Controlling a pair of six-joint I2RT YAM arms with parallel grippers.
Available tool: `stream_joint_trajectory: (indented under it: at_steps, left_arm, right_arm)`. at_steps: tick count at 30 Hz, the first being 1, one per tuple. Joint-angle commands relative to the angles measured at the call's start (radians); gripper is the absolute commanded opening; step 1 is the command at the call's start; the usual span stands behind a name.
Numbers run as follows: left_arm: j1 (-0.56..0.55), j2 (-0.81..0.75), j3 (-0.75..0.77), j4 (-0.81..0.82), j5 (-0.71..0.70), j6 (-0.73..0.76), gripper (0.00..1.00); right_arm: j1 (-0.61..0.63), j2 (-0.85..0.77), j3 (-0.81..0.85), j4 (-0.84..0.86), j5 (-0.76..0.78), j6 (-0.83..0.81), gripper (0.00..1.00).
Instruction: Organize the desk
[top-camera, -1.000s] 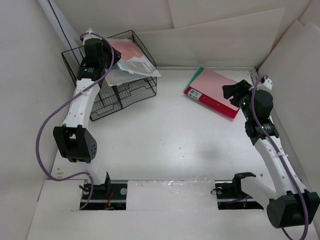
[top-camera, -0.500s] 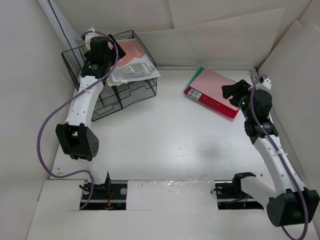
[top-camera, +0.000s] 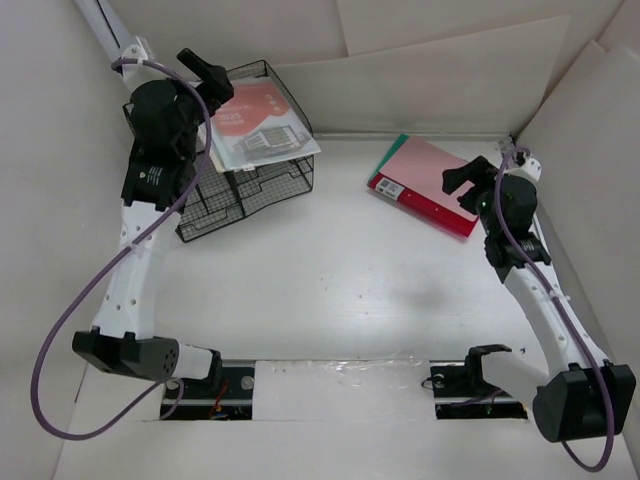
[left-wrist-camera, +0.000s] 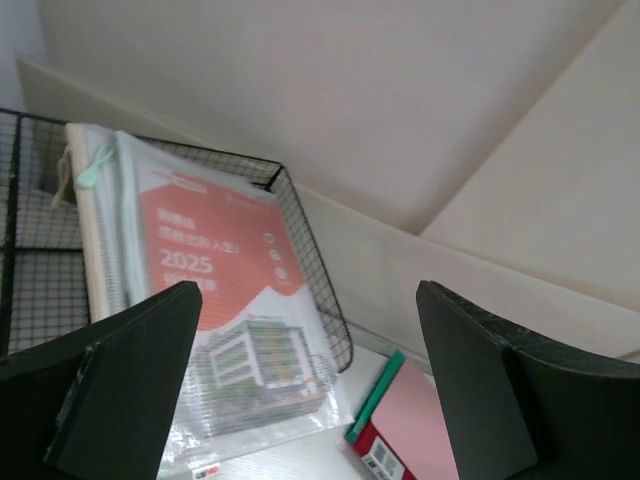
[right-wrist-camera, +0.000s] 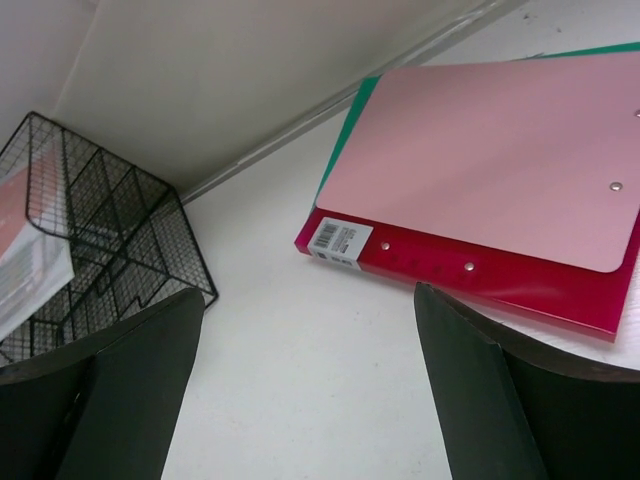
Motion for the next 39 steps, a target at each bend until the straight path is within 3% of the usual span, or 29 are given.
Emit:
stream_joint_trajectory:
  at_steps: [1, 4, 10, 16, 18, 20, 23, 25, 27, 28, 37, 39]
  left_arm:
    - [-0.041, -0.026, -0.049, 0.091, 0.07, 0.024, 0.84]
    - [-0.145, -0.011, -0.069, 0.11, 0.081, 0.04, 0.76]
    - [-0.384, 0.125, -0.121, 0.186, 0.05, 0.04, 0.75]
    - [-0.447, 0.331, -0.192, 0.317, 0.194, -0.025, 0.68]
    - [-0.447, 0.382, -0.206, 0.372, 0.244, -0.039, 0.58]
    - [-0.447, 0.454, -0.206, 0.401, 0.274, -0.049, 0.53]
    - [-0.458, 0.53, -0.183, 0.414, 0.301, -0.049, 0.47]
    - [-0.458, 0.557, -0.183, 0.449, 0.312, -0.049, 0.47]
    - [-0.458, 0.59, -0.183, 0.464, 0.323, -0.04, 0.47]
    - [-0.458, 0.6, -0.183, 0.48, 0.323, -0.04, 0.47]
    - [-0.458, 0.687, -0.177, 0.53, 0.343, -0.04, 0.47]
    - [-0.458, 0.696, -0.154, 0.52, 0.343, -0.04, 0.47]
  right_arm:
    - [-0.014, 0.019, -0.014, 0.027, 0.086, 0.02, 0.92]
    - [-0.051, 0.052, -0.023, 0.027, 0.164, 0.054, 0.89]
    - [-0.159, 0.154, -0.023, 0.027, 0.189, 0.091, 0.82]
    - [-0.273, 0.342, 0.028, 0.027, 0.109, 0.112, 0.71]
    - [-0.313, 0.402, 0.043, 0.059, 0.041, 0.123, 0.59]
    - [-0.333, 0.495, 0.072, 0.087, -0.01, 0.123, 0.43]
    - [-0.351, 0.601, 0.104, 0.136, -0.052, 0.132, 0.29]
    - [-0.364, 0.653, 0.13, 0.147, -0.078, 0.141, 0.34]
    - [-0.364, 0.727, 0.173, 0.147, -0.098, 0.141, 0.49]
    - [-0.376, 0.747, 0.183, 0.159, -0.122, 0.151, 0.51]
    - [-0.422, 0.835, 0.223, 0.196, -0.222, 0.191, 0.53]
    - [-0.422, 0.847, 0.223, 0.196, -0.233, 0.191, 0.47]
